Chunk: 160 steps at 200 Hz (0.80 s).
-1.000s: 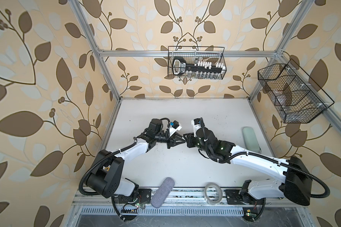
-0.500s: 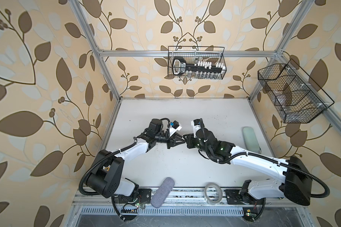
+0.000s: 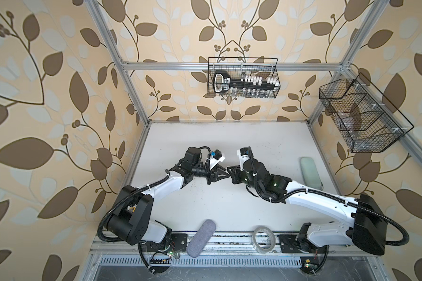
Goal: Insert the wireless bluetooth earbuds into the charging case
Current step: 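Lower the held earbud into the empty slot of the white case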
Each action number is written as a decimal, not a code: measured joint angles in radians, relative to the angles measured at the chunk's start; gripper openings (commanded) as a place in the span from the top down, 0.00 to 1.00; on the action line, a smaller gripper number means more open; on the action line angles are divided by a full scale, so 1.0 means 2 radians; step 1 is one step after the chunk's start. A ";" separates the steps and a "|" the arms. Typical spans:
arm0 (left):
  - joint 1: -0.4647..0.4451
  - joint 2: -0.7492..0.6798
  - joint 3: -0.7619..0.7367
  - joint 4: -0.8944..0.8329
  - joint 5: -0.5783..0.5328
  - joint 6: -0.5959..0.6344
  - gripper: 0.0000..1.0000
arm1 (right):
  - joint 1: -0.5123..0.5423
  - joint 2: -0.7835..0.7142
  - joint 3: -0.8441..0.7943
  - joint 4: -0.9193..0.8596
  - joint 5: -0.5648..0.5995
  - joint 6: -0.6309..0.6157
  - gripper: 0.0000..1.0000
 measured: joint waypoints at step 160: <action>0.000 0.000 0.000 -0.012 -0.002 0.000 0.92 | 0.005 0.000 -0.011 0.008 -0.001 0.010 0.76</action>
